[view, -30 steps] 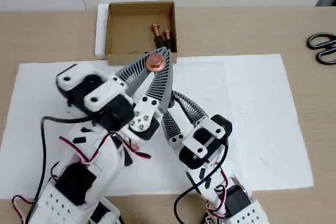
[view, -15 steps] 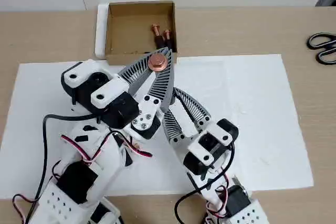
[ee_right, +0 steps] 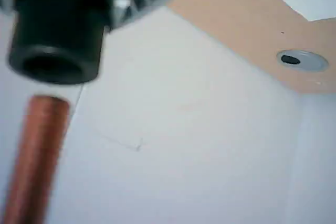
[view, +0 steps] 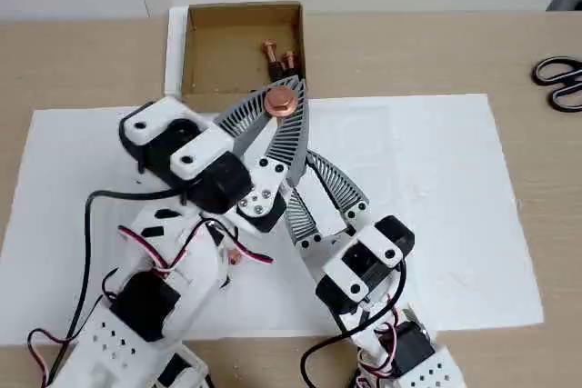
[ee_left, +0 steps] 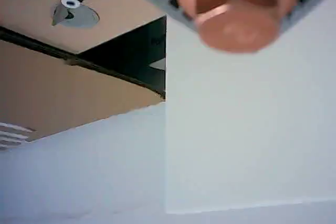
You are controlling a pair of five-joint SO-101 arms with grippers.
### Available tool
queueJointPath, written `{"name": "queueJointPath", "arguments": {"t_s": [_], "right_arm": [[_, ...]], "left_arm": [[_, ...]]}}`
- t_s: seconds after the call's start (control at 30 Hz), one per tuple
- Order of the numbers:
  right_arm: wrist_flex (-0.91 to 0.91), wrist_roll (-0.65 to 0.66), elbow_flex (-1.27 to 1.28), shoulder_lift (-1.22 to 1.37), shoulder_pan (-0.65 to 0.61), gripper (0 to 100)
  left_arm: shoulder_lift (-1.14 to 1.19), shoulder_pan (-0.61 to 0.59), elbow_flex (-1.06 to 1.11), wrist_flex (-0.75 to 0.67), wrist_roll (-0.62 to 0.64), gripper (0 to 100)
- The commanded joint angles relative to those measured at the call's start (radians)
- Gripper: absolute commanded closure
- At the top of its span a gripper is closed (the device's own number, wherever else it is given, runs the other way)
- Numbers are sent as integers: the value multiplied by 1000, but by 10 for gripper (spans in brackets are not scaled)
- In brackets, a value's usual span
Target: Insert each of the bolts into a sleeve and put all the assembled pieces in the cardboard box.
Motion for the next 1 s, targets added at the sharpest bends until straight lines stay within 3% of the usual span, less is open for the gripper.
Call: {"name": "queueJointPath", "arguments": {"t_s": [0.0, 0.17, 0.27, 0.8, 0.97], "right_arm": [[-24, 6, 6, -12, -4, 993], [-21, 6, 6, -12, -4, 993], [-21, 6, 6, -12, -4, 993], [-19, 11, 6, -10, -4, 994], [-19, 12, 6, -10, -4, 994]], "left_arm": [[6, 3, -4, -29, -5, 994], [5, 3, -4, 21, -2, 994], [5, 3, -4, 77, 66, 994], [5, 2, -7, 87, 97, 994], [12, 2, -53, 218, 97, 994]]}}
